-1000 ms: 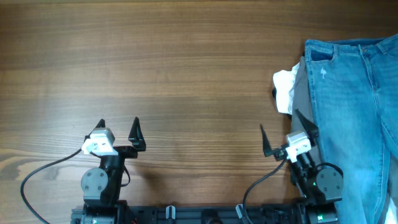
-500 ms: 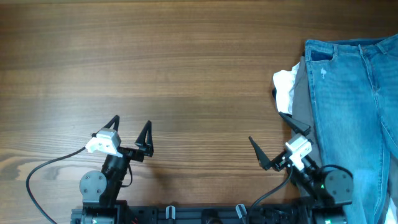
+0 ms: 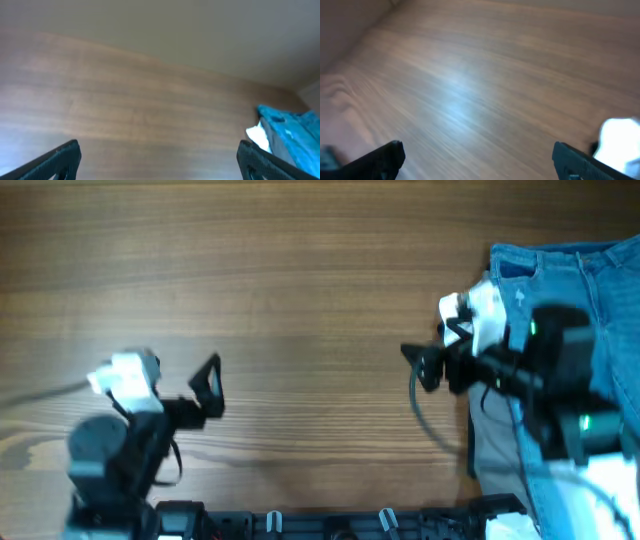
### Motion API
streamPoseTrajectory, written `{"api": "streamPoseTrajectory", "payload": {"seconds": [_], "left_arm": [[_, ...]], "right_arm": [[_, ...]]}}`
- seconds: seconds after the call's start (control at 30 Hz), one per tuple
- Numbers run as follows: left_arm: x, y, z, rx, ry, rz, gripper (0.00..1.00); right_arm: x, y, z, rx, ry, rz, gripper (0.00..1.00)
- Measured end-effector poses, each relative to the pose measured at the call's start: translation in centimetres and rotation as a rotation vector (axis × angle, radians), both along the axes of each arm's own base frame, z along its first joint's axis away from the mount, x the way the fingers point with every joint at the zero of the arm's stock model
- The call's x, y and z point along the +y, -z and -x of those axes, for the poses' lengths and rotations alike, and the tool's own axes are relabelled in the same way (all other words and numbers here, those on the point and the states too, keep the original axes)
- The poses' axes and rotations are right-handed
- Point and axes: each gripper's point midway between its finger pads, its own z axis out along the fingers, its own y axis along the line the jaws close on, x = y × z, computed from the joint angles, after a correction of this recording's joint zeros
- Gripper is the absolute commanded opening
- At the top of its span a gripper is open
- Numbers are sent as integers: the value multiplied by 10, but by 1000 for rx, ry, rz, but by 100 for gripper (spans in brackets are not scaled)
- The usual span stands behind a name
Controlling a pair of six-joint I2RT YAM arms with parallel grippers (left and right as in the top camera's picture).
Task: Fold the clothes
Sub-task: 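Grasp the blue jeans waistband with the right gripper and lift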
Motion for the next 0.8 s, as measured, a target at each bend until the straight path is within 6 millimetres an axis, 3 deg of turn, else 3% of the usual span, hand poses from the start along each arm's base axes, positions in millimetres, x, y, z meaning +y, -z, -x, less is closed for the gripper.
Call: {"api": "streamPoseTrajectory", "payload": {"seconds": [0.13,0.17,0.23,0.33,0.37,0.4,0.53,0.57,0.6,0.7,0.8], "left_arm": [[1,-25,-21,154,-11,-12,100],[1,-33,-35,209,-15,-16,100],[1,-29,-44,304,-16,-22,100],[-3,-24,-62,355,0,-14,100],[-6,-20,-65,375,17,-4,100],[-11,-15,-66,396,42,10,100],[-17,-7,-67,434,73,29,100],[-18,-5,-67,444,78,32,100],[-20,-2,-67,460,83,36,100],[-20,1,-67,472,86,38,100],[-21,1,-67,475,89,40,100]], "right_arm": [[15,5,-20,128,-39,-78,100],[13,11,-27,166,-6,-81,100],[1,28,-46,239,110,-44,100],[-38,48,-84,292,359,63,98],[-51,52,-95,305,440,80,92],[-82,57,-117,298,564,135,88],[-154,67,-172,245,825,160,79],[-171,75,-182,240,876,164,79],[-202,100,-193,267,966,185,76],[-230,136,-208,289,1031,202,75],[-239,179,-210,360,1043,239,73]]}}
